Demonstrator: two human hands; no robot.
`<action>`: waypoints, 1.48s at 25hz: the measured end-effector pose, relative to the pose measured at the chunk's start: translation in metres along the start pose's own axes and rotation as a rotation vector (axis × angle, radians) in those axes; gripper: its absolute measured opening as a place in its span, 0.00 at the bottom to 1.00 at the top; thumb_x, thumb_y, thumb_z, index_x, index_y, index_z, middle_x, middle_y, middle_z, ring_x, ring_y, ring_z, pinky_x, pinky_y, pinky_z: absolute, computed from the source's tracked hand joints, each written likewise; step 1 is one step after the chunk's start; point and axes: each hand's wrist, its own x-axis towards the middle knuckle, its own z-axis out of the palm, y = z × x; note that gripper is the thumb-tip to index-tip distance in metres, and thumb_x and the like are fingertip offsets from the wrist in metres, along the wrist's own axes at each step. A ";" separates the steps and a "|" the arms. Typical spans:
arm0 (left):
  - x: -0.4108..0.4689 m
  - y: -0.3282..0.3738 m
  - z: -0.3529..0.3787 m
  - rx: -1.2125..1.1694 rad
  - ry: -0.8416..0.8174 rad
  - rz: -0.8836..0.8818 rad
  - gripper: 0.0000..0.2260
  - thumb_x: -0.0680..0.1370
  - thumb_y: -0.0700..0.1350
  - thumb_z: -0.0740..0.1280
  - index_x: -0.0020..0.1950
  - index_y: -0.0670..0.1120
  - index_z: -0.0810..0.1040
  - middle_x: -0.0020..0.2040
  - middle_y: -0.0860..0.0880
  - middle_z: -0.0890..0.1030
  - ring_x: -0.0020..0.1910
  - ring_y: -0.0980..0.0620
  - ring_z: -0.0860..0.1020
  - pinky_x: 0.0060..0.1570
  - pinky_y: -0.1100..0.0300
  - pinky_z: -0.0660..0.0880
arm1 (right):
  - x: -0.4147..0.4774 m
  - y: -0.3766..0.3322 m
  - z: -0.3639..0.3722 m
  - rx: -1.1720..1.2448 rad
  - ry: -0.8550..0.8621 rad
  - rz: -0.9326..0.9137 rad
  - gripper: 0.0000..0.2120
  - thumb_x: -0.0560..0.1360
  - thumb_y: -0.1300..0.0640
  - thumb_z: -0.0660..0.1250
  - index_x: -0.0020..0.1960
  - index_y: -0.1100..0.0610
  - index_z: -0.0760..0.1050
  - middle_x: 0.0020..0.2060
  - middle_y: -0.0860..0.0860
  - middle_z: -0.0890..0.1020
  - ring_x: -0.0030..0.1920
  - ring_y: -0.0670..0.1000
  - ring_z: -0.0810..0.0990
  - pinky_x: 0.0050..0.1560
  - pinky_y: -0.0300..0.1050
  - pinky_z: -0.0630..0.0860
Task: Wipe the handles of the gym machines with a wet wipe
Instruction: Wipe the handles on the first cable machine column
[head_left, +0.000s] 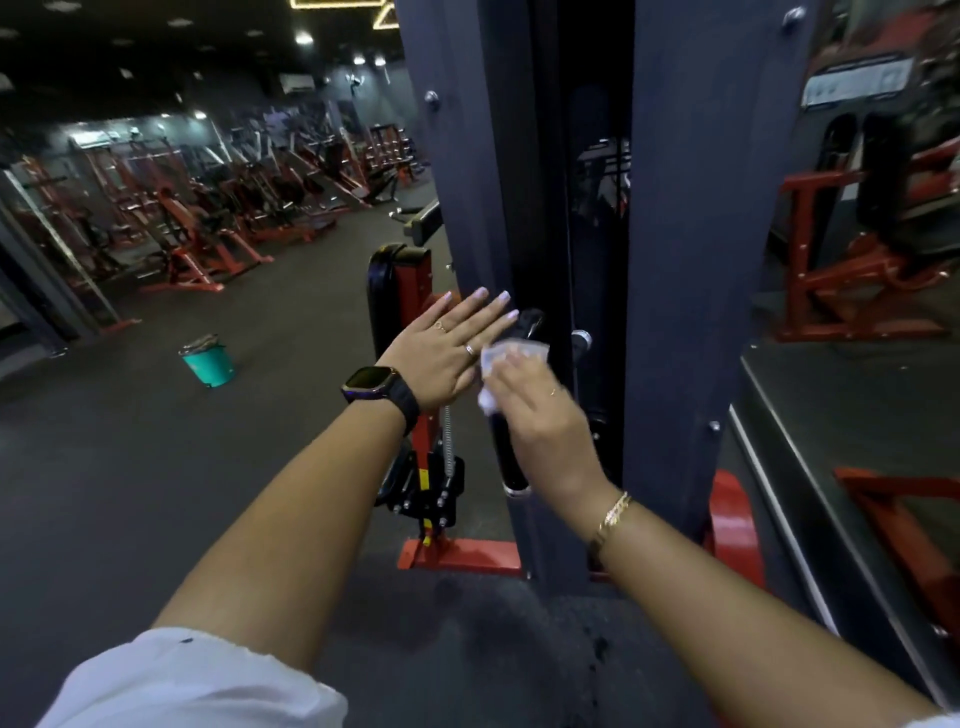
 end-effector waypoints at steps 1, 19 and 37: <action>0.002 0.000 0.004 -0.009 0.023 0.024 0.26 0.79 0.49 0.54 0.77 0.46 0.56 0.77 0.48 0.60 0.76 0.50 0.56 0.73 0.49 0.56 | 0.016 0.005 0.002 -0.041 0.012 0.071 0.13 0.77 0.68 0.60 0.59 0.67 0.78 0.58 0.61 0.80 0.62 0.57 0.77 0.67 0.51 0.69; -0.125 -0.045 0.026 -1.905 -0.440 -1.173 0.20 0.80 0.60 0.54 0.42 0.46 0.74 0.37 0.48 0.76 0.32 0.53 0.72 0.25 0.67 0.68 | 0.038 -0.108 0.113 0.864 -0.389 1.541 0.11 0.71 0.70 0.59 0.46 0.59 0.76 0.44 0.59 0.79 0.42 0.55 0.77 0.42 0.49 0.74; -0.018 -0.158 0.159 -1.987 -0.175 -0.803 0.07 0.74 0.32 0.66 0.49 0.39 0.81 0.39 0.46 0.84 0.36 0.54 0.81 0.39 0.65 0.78 | 0.105 -0.012 0.266 1.007 0.409 1.737 0.08 0.74 0.62 0.59 0.41 0.60 0.76 0.36 0.56 0.79 0.37 0.54 0.78 0.36 0.44 0.74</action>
